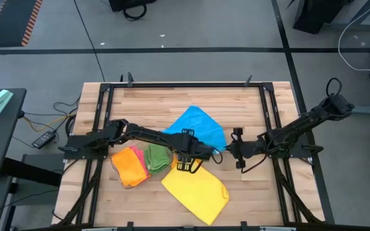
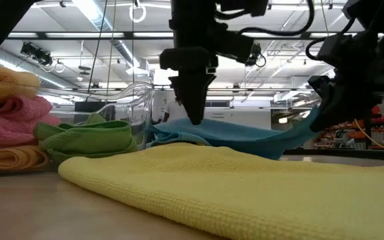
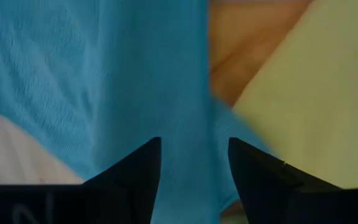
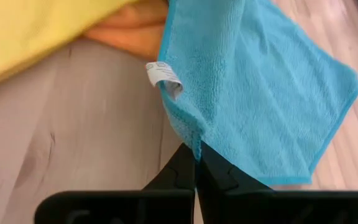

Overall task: Fold microfiber towels
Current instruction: Fold the blue microfiber cloth

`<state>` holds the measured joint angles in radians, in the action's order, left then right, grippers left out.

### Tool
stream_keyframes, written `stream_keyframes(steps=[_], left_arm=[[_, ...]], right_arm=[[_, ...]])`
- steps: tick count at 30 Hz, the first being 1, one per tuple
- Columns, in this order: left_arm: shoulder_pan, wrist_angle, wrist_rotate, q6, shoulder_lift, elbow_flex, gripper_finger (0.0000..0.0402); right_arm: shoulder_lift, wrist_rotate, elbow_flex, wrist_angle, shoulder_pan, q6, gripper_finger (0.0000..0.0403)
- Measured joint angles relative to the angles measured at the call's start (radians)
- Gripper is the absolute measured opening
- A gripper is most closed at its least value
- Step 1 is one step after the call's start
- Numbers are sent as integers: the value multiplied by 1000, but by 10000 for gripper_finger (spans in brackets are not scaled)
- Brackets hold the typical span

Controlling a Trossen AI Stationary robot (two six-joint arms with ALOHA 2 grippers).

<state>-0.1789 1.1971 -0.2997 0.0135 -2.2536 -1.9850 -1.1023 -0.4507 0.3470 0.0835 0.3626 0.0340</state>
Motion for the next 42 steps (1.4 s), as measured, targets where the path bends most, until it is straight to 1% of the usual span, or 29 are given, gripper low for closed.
stream_keyframes(steps=[2, 6, 9, 11, 15, 21, 26, 30, 33, 38, 42], left_arm=[[0, 30, -2, 1, 0, 0, 188], [-10, 31, 0, -5, 0, 0, 183], [-23, 31, 1, -68, 0, 0, 184], [-35, 28, 8, -136, 0, 0, 185], [-52, 7, 27, -250, 0, 0, 180], [-67, 11, 31, -333, -1, 1, 171], [-67, 5, 25, -347, -3, 66, 157], [-67, -17, -64, -351, -4, 130, 140], [-72, -24, -102, -350, -3, 135, 127], [-77, -23, -111, -350, -2, 123, 114], [-79, -9, -119, -366, -2, 109, 110]], right_arm=[[2, 0, 0, 35, 0, 13, 6], [35, 0, 0, 150, 0, 50, 6], [71, 0, 0, 232, 0, 90, 6], [91, 0, 0, 261, 0, 108, 6], [115, 0, 0, 258, 0, 114, 6], [126, 0, 0, 262, 0, 120, 6], [126, 0, 0, 262, 0, 120, 6], [126, 0, 0, 261, 0, 120, 6], [126, 0, 0, 260, 0, 120, 6], [126, 0, 0, 259, 0, 121, 6], [126, 0, 0, 259, 0, 126, 6]])
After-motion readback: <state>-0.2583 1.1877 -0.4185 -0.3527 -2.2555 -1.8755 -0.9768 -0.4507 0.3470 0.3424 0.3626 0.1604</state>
